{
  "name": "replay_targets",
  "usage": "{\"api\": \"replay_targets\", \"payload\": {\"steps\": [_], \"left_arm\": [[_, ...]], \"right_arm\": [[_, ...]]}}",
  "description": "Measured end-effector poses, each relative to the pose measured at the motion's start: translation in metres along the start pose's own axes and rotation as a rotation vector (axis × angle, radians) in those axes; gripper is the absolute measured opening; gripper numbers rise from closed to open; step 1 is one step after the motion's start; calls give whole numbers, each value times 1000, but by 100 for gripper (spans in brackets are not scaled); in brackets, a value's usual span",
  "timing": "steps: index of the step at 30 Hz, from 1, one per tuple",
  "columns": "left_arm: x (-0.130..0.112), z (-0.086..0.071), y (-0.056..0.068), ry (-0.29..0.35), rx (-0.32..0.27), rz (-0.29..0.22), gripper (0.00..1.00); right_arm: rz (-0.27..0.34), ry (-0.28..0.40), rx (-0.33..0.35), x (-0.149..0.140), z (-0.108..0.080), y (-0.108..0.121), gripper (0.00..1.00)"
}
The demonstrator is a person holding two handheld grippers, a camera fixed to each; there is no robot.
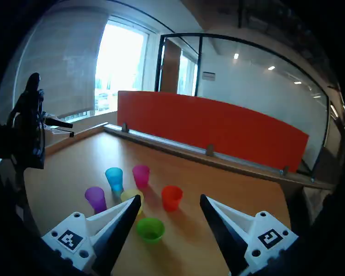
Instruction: Pour water
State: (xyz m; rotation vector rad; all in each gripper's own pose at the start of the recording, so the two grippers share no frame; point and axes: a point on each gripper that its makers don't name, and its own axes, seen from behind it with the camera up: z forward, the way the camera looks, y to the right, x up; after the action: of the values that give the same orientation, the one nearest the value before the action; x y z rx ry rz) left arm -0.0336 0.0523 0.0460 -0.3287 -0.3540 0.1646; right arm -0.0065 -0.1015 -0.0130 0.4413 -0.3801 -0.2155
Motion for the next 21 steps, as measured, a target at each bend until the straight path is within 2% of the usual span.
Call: {"api": "replay_targets", "payload": {"steps": [11,21], "left_arm": [[-22,34,13,-66,-68,47,92],[-53,67,31,-143,-145,76,92]], "right_arm": [[0,-42,24,-12,12,-8,100],[17,-73,34,-25,21,-15,100]]}}
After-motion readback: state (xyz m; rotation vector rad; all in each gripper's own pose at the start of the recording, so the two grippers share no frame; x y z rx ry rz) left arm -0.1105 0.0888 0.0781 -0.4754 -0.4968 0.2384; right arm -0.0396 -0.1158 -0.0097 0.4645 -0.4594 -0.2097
